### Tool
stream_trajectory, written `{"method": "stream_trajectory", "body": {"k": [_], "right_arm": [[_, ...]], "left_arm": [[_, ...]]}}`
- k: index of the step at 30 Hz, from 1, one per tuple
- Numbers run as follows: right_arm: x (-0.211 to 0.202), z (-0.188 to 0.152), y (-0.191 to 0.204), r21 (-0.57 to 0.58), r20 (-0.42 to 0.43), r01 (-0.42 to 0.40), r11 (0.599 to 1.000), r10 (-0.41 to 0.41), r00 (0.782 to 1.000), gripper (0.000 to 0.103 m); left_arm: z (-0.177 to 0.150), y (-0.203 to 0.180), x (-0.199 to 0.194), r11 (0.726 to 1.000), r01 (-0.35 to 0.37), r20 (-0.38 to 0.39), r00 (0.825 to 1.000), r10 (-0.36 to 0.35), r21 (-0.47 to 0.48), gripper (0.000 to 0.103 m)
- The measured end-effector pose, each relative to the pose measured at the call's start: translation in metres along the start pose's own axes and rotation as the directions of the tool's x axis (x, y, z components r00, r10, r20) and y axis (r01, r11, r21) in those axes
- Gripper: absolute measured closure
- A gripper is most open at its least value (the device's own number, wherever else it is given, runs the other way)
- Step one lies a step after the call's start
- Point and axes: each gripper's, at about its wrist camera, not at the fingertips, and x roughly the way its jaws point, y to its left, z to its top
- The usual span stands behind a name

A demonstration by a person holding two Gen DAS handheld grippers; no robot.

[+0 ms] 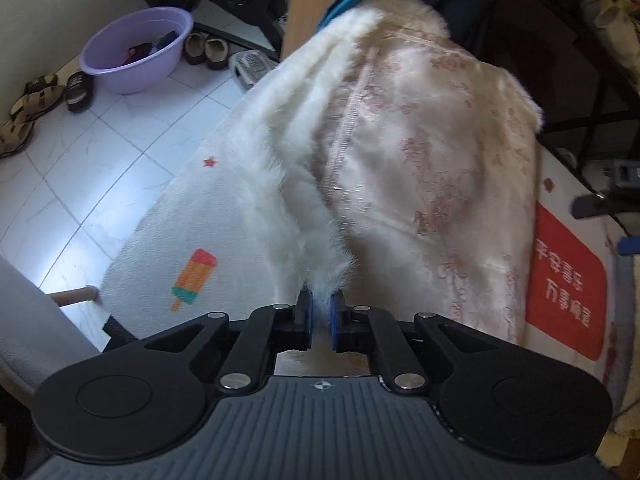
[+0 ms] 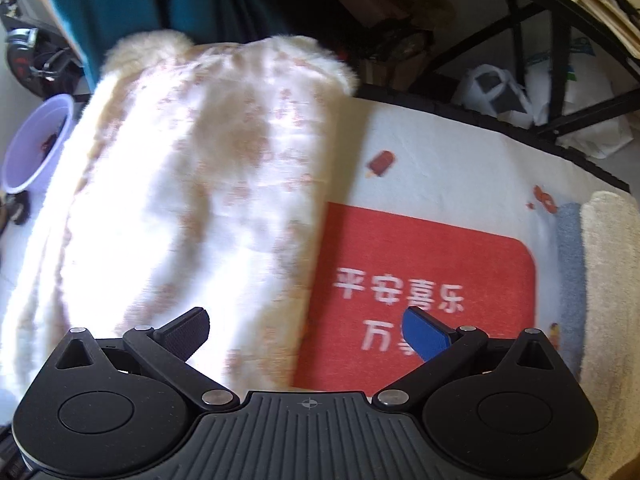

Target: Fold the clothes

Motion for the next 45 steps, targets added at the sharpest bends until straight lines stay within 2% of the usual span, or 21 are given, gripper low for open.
{"method": "stream_trajectory", "body": {"k": [4, 8, 13, 14, 18, 22, 23, 25, 26, 27, 29, 30, 31, 33, 35, 37, 39, 42, 45], "right_arm": [[0.002, 0.002, 0.035, -0.098, -0.009, -0.079, 0.992, 0.078, 0.997, 0.002], [0.013, 0.008, 0.073, -0.166, -0.074, -0.204, 0.965, 0.194, 0.978, 0.006], [0.040, 0.003, 0.110, -0.214, -0.182, -0.244, 0.946, 0.207, 0.961, 0.016], [0.047, 0.000, 0.115, -0.219, -0.211, -0.249, 0.943, 0.204, 0.956, 0.021], [0.063, -0.018, 0.136, -0.259, -0.322, -0.288, 0.922, 0.198, 0.926, 0.025], [0.062, -0.038, 0.150, -0.294, -0.370, -0.318, 0.901, 0.199, 0.907, 0.032], [0.062, -0.042, 0.152, -0.295, -0.384, -0.323, 0.899, 0.198, 0.902, 0.038], [0.063, -0.046, 0.149, -0.274, -0.401, -0.332, 0.903, 0.207, 0.892, 0.068], [0.061, -0.045, 0.144, -0.253, -0.397, -0.336, 0.907, 0.220, 0.891, 0.093], [0.060, -0.045, 0.139, -0.232, -0.392, -0.340, 0.911, 0.232, 0.890, 0.097], [0.057, -0.044, 0.130, -0.191, -0.381, -0.347, 0.918, 0.257, 0.888, 0.097], [0.052, -0.042, 0.121, -0.167, -0.363, -0.351, 0.921, 0.274, 0.891, 0.097], [0.045, -0.037, 0.109, -0.142, -0.332, -0.356, 0.924, 0.295, 0.896, 0.098], [0.029, -0.028, 0.080, -0.100, -0.253, -0.359, 0.928, 0.325, 0.911, 0.098], [0.008, -0.020, 0.040, -0.056, -0.152, -0.328, 0.943, 0.317, 0.936, 0.098], [-0.015, -0.016, -0.008, 0.021, -0.052, -0.269, 0.963, 0.270, 0.961, 0.098], [-0.037, -0.012, -0.055, 0.104, 0.043, -0.215, 0.971, 0.212, 0.976, 0.098], [-0.046, -0.016, -0.127, 0.249, 0.095, -0.091, 0.964, 0.069, 0.993, 0.098], [-0.039, -0.032, -0.166, 0.343, 0.072, -0.008, 0.939, -0.018, 0.997, 0.098]], "left_arm": [[-0.011, -0.031, 0.001, 0.995, 0.078, -0.008, 0.997, -0.078, 0.064, 0.096], [-0.019, -0.042, 0.001, 0.995, 0.100, -0.013, 0.995, -0.099, 0.018, 0.096], [-0.026, -0.035, -0.004, 0.995, 0.092, -0.006, 0.996, -0.093, -0.047, 0.096], [-0.028, -0.034, -0.004, 0.995, 0.091, -0.004, 0.996, -0.091, -0.045, 0.096], [-0.033, -0.029, -0.003, 0.996, 0.077, -0.006, 0.997, -0.077, -0.034, 0.096], [-0.034, -0.026, -0.005, 0.997, 0.072, -0.002, 0.997, -0.072, -0.032, 0.096], [-0.035, -0.027, -0.006, 0.997, 0.072, 0.000, 0.997, -0.072, -0.029, 0.096], [-0.036, -0.028, -0.007, 0.997, 0.074, 0.001, 0.997, -0.074, -0.023, 0.096], [-0.037, -0.029, -0.007, 0.997, 0.075, -0.001, 0.997, -0.075, -0.020, 0.096], [-0.038, -0.029, -0.007, 0.997, 0.075, -0.005, 0.997, -0.075, -0.016, 0.095], [-0.039, -0.026, -0.009, 0.995, 0.100, -0.020, 0.995, -0.100, -0.012, 0.088], [-0.041, -0.023, -0.013, 0.993, 0.119, -0.022, 0.993, -0.119, -0.013, 0.080], [-0.043, -0.020, -0.016, 0.992, 0.126, -0.020, 0.992, -0.126, -0.015, 0.063], [-0.047, -0.007, -0.022, 0.995, 0.095, -0.006, 0.995, -0.095, -0.022, 0.040], [-0.049, 0.007, -0.023, 0.998, 0.049, -0.009, 0.999, -0.049, -0.047, 0.040], [-0.049, 0.024, -0.020, 0.995, -0.004, -0.035, 0.999, 0.001, -0.096, 0.040], [-0.045, 0.037, -0.016, 0.989, -0.057, -0.035, 0.998, 0.053, -0.135, 0.040], [-0.036, 0.051, -0.007, 0.979, -0.103, -0.030, 0.995, 0.100, -0.174, 0.038], [-0.018, 0.056, 0.012, 0.977, -0.139, -0.041, 0.990, 0.134, -0.164, 0.036]]}}
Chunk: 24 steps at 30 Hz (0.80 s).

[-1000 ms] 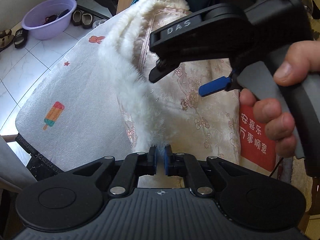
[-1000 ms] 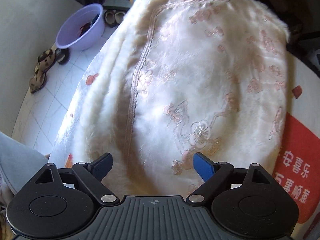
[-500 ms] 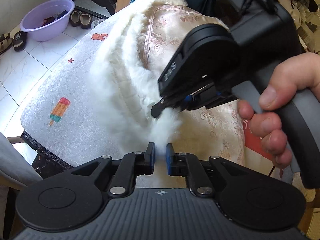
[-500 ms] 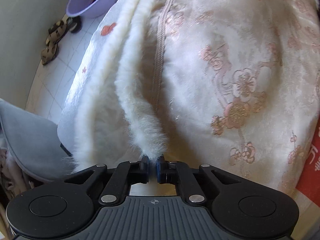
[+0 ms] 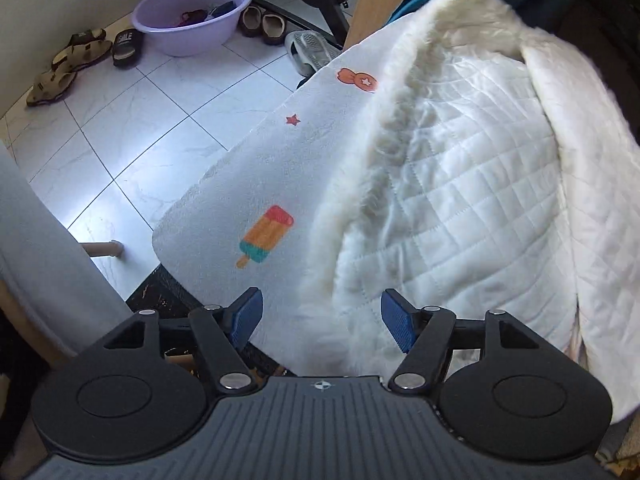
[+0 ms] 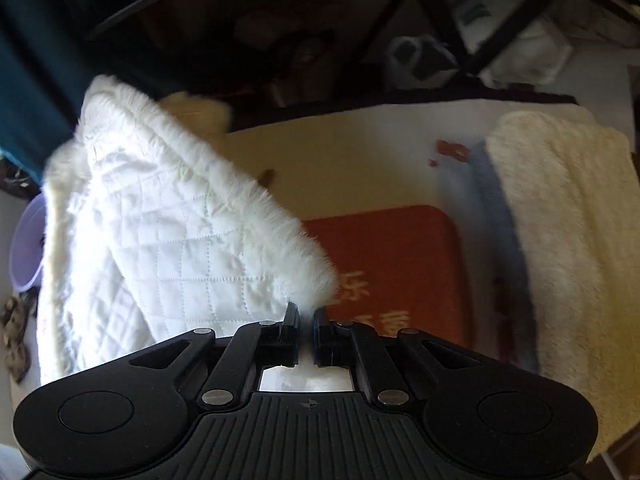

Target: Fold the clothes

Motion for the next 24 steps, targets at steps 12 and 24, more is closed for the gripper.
{"method": "stream_trajectory", "body": {"k": [12, 24], "right_arm": [[0.053, -0.026, -0.012, 0.010, -0.063, 0.083, 0.996, -0.083, 0.995, 0.096], [0.096, -0.010, 0.025, -0.085, -0.150, -0.046, 0.995, 0.033, 0.988, 0.050]], "left_arm": [[0.050, -0.031, 0.059, 0.978, -0.015, -0.022, 1.000, 0.020, 0.208, 0.040], [0.044, -0.046, 0.014, 0.954, 0.247, -0.028, 0.969, -0.246, 0.172, 0.094]]}}
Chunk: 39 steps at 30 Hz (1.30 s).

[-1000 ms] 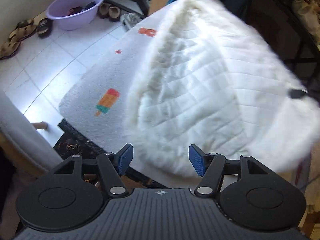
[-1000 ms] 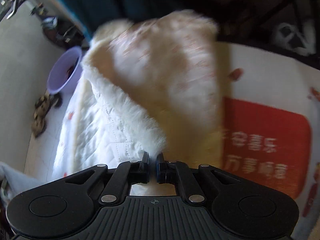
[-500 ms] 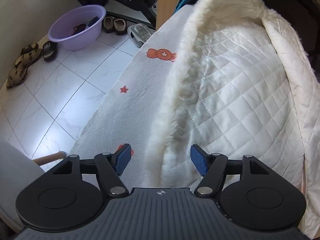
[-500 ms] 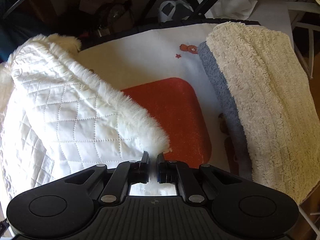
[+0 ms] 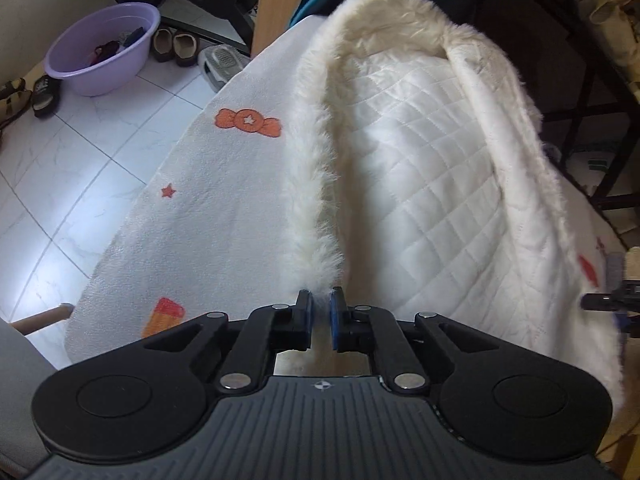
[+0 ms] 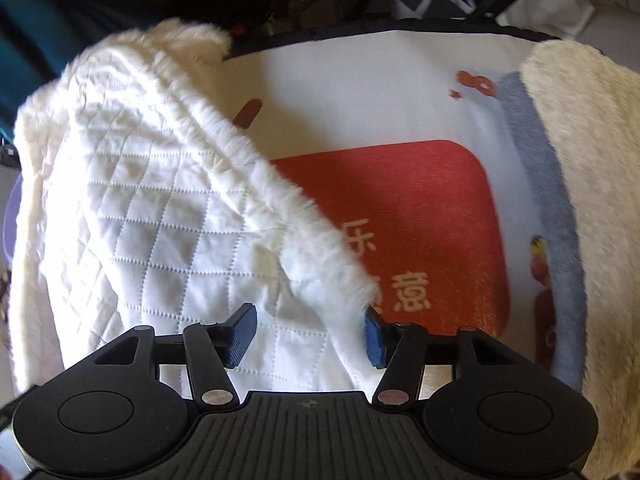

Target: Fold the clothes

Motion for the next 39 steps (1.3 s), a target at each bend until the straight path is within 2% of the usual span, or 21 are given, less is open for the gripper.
{"method": "stream_trajectory", "body": {"k": [2, 3, 6, 9, 11, 13, 15, 20, 23, 24, 25, 26, 27, 29, 32, 35, 37, 39], "right_arm": [[0.014, 0.003, 0.003, -0.027, -0.041, -0.002, 1.000, 0.001, 0.999, 0.050], [0.021, 0.004, 0.004, -0.031, -0.062, -0.006, 1.000, 0.004, 0.998, 0.050], [0.036, 0.006, 0.001, -0.040, -0.118, -0.015, 0.999, 0.010, 0.993, 0.050], [0.042, 0.004, -0.004, -0.067, -0.127, -0.008, 0.998, -0.001, 0.992, 0.050], [0.044, 0.003, -0.011, -0.058, -0.140, -0.028, 0.998, 0.019, 0.990, 0.050], [0.047, 0.000, -0.020, -0.044, -0.165, -0.054, 0.998, 0.046, 0.985, 0.049], [0.050, -0.004, -0.028, -0.044, -0.185, -0.069, 0.997, 0.060, 0.981, 0.049], [0.054, -0.013, -0.052, 0.016, -0.230, -0.113, 0.994, 0.113, 0.967, 0.049], [0.053, -0.018, -0.067, 0.077, -0.248, -0.113, 0.991, 0.129, 0.960, 0.049], [0.051, -0.019, -0.072, 0.100, -0.253, -0.110, 0.989, 0.132, 0.958, 0.049], [0.049, -0.023, -0.080, 0.140, -0.256, -0.113, 0.984, 0.146, 0.956, 0.049], [0.046, -0.027, -0.089, 0.187, -0.258, -0.117, 0.975, 0.163, 0.952, 0.045], [0.042, -0.033, -0.098, 0.230, -0.257, -0.126, 0.965, 0.185, 0.948, 0.026], [0.035, -0.047, -0.111, 0.292, -0.242, -0.137, 0.946, 0.212, 0.947, 0.001], [0.031, -0.065, -0.128, 0.380, -0.229, -0.171, 0.909, 0.271, 0.935, 0.001], [0.040, -0.067, -0.133, 0.452, -0.196, -0.178, 0.874, 0.292, 0.936, 0.005], [0.048, -0.060, -0.131, 0.491, -0.159, -0.203, 0.847, 0.316, 0.935, 0.019], [0.052, -0.047, -0.126, 0.522, -0.132, -0.226, 0.823, 0.339, 0.931, 0.051]], "left_arm": [[0.001, -0.007, -0.003, 0.998, 0.057, -0.012, 0.998, -0.057, 0.021, 0.094], [0.001, -0.008, 0.001, 0.998, 0.060, -0.025, 0.998, -0.060, 0.027, 0.093], [-0.001, -0.009, 0.020, 0.999, 0.033, -0.078, 0.996, -0.030, 0.036, 0.087], [-0.003, -0.006, 0.039, 1.000, 0.017, -0.124, 0.992, -0.014, 0.023, 0.081], [-0.006, -0.005, 0.046, 1.000, 0.002, -0.144, 0.990, 0.001, 0.027, 0.077], [-0.009, -0.004, 0.049, 0.999, -0.006, -0.159, 0.987, 0.012, 0.038, 0.063], [-0.012, -0.004, 0.052, 0.999, -0.013, -0.184, 0.983, 0.021, 0.048, 0.057], [-0.018, -0.003, 0.051, 0.998, -0.001, -0.193, 0.981, 0.013, 0.062, 0.055], [-0.018, -0.002, 0.050, 0.999, 0.020, -0.206, 0.978, -0.013, 0.033, 0.056], [-0.019, -0.002, 0.050, 0.999, 0.031, -0.212, 0.977, -0.026, 0.020, 0.065], [-0.019, -0.002, 0.050, 0.999, 0.039, -0.220, 0.975, -0.035, 0.011, 0.083], [-0.020, -0.003, 0.050, 0.999, 0.047, -0.223, 0.974, -0.044, 0.008, 0.089], [-0.022, -0.005, 0.049, 0.998, 0.056, -0.218, 0.974, -0.052, 0.012, 0.091], [-0.026, -0.008, 0.044, 0.997, 0.069, -0.205, 0.977, -0.063, 0.022, 0.092], [-0.027, -0.013, 0.036, 0.997, 0.071, -0.188, 0.980, -0.066, 0.019, 0.093], [-0.024, -0.014, 0.021, 0.997, 0.077, -0.152, 0.985, -0.076, -0.003, 0.094], [-0.017, -0.018, 0.009, 0.997, 0.076, -0.121, 0.990, -0.075, 0.003, 0.094], [-0.007, -0.024, -0.007, 0.998, 0.065, -0.075, 0.995, -0.064, 0.018, 0.094]]}}
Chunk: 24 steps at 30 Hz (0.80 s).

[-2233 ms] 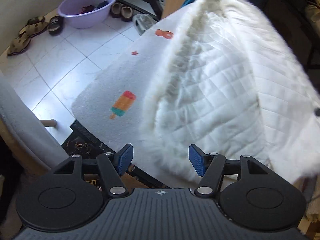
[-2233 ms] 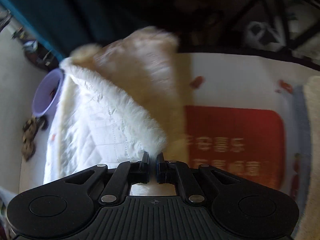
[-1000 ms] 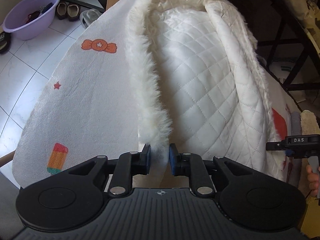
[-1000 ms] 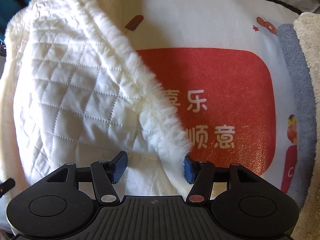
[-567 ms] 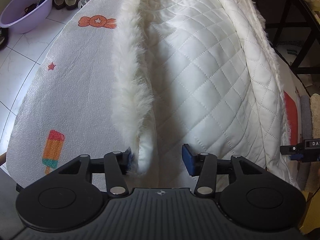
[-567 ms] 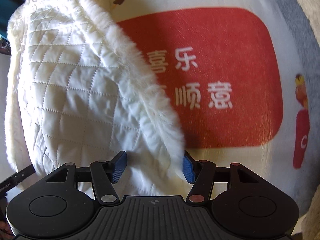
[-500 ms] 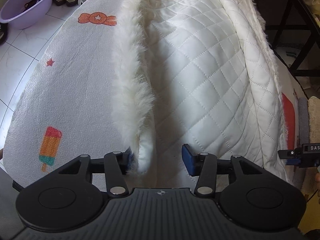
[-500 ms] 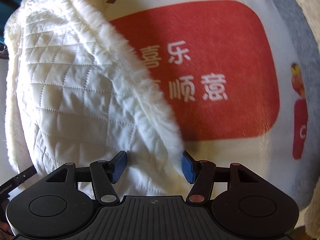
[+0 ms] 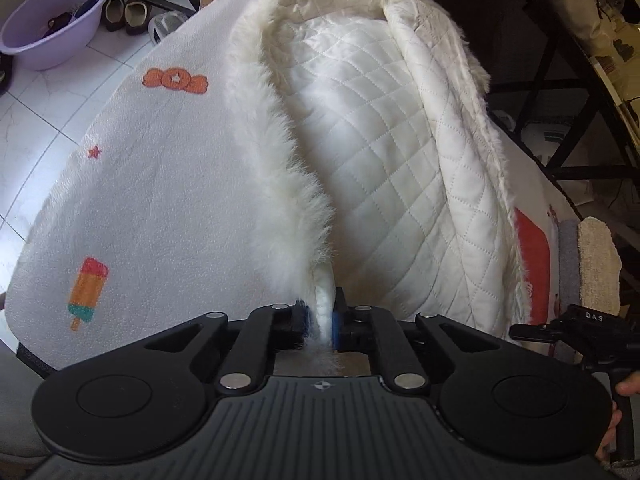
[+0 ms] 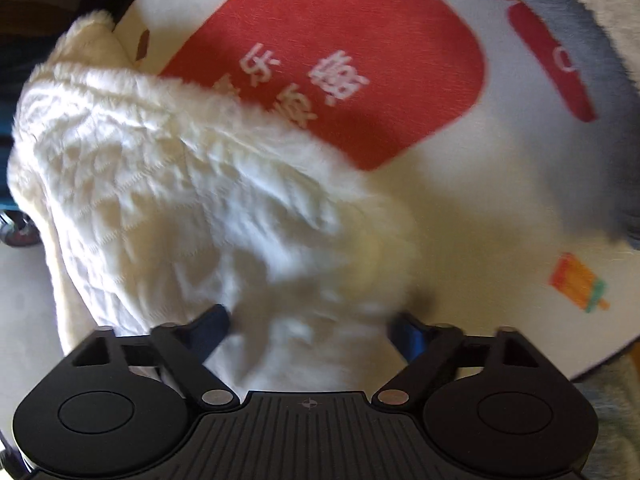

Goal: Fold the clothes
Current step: 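Lift the jacket high with both grippers holding the fur trim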

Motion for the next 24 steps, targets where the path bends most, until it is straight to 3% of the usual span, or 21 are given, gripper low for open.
{"method": "stream_trajectory", "body": {"k": [1, 2, 3, 7, 9, 12, 15, 18, 21, 23, 24], "right_arm": [[-0.003, 0.005, 0.008, 0.012, 0.021, -0.029, 1.000, 0.029, 0.999, 0.061], [-0.009, 0.009, 0.017, 0.012, 0.048, -0.068, 0.998, 0.067, 0.997, 0.081], [-0.017, 0.013, 0.025, 0.006, 0.072, -0.106, 0.994, 0.106, 0.992, 0.095], [-0.082, 0.018, 0.090, -0.067, 0.163, -0.297, 0.953, 0.304, 0.939, 0.096], [-0.120, 0.017, 0.111, -0.137, 0.192, -0.382, 0.914, 0.403, 0.895, 0.097], [-0.172, 0.023, 0.148, -0.253, 0.234, -0.488, 0.835, 0.542, 0.807, 0.097], [-0.227, 0.021, 0.169, -0.342, 0.261, -0.562, 0.753, 0.650, 0.713, 0.097], [-0.283, 0.015, 0.175, -0.425, 0.278, -0.617, 0.663, 0.744, 0.608, 0.097], [-0.321, 0.009, 0.178, -0.483, 0.286, -0.660, 0.576, 0.816, 0.503, 0.097], [-0.341, 0.004, 0.178, -0.511, 0.293, -0.677, 0.529, 0.848, 0.442, 0.097], [-0.352, 0.000, 0.176, -0.527, 0.296, -0.676, 0.515, 0.857, 0.421, 0.097]], "left_arm": [[0.006, -0.003, -0.010, 1.000, 0.006, 0.030, 1.000, -0.006, -0.009, 0.094], [0.011, -0.005, -0.019, 1.000, 0.018, 0.061, 0.998, -0.017, -0.024, 0.094], [0.017, -0.007, -0.030, 0.998, 0.040, 0.093, 0.995, -0.036, -0.041, 0.095], [0.040, -0.021, -0.082, 0.988, 0.142, 0.230, 0.965, -0.124, -0.060, 0.095], [0.051, -0.036, -0.109, 0.985, 0.173, 0.298, 0.941, -0.160, -0.017, 0.095], [0.065, -0.060, -0.151, 0.974, 0.220, 0.402, 0.889, -0.220, 0.047, 0.095], [0.077, -0.081, -0.196, 0.959, 0.258, 0.501, 0.818, -0.282, 0.119, 0.095], [0.087, -0.100, -0.240, 0.921, 0.330, 0.569, 0.725, -0.388, 0.208, 0.095], [0.093, -0.118, -0.280, 0.863, 0.406, 0.602, 0.622, -0.501, 0.299, 0.095], [0.097, -0.130, -0.300, 0.806, 0.469, 0.596, 0.549, -0.586, 0.361, 0.094], [0.098, -0.135, -0.309, 0.766, 0.506, 0.579, 0.510, -0.636, 0.397, 0.094]]}}
